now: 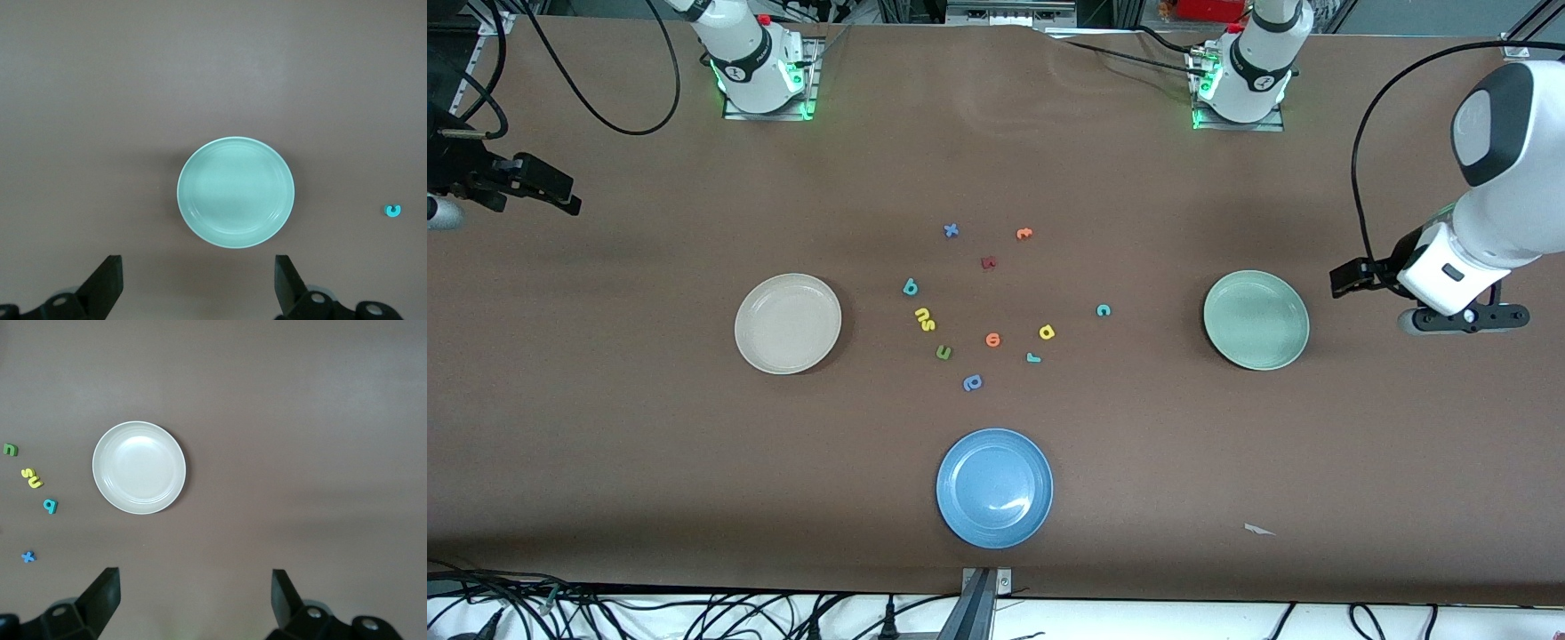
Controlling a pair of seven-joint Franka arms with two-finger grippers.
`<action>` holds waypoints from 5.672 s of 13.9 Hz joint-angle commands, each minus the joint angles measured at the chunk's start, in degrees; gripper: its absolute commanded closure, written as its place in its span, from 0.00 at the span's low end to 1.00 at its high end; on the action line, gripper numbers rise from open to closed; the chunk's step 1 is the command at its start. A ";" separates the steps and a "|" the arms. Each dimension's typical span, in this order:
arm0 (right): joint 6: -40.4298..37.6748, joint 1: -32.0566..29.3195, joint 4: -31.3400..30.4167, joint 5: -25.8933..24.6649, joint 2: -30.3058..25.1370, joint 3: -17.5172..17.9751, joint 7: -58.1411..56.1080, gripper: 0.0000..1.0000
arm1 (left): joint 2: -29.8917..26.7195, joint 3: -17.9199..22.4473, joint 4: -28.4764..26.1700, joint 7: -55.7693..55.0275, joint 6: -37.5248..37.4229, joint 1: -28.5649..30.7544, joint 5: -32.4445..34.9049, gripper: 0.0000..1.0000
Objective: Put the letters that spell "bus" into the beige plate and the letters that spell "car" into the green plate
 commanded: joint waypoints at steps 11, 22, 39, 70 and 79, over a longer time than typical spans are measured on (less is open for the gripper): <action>-0.39 -0.21 -0.08 -0.73 -0.35 0.04 -0.28 0.00 | 1.07 -0.31 1.64 2.75 -1.61 1.80 -4.69 0.00; -0.83 -0.21 -0.17 -0.64 -0.53 0.13 -0.37 0.00 | 0.81 -0.40 1.90 2.67 -3.37 1.89 -4.61 0.00; -2.15 -0.21 -0.17 -0.55 -0.71 0.13 -0.28 0.00 | 0.89 -0.66 2.96 1.52 -3.37 1.71 -4.52 0.00; -0.04 -0.04 -0.87 1.73 -0.44 0.66 1.13 0.00 | 1.16 -0.66 2.87 1.35 -3.28 1.62 -4.61 0.00; -2.50 -0.04 -0.87 1.73 -0.79 0.66 1.13 0.00 | 1.25 -0.66 2.87 1.35 -3.28 1.27 -4.61 0.00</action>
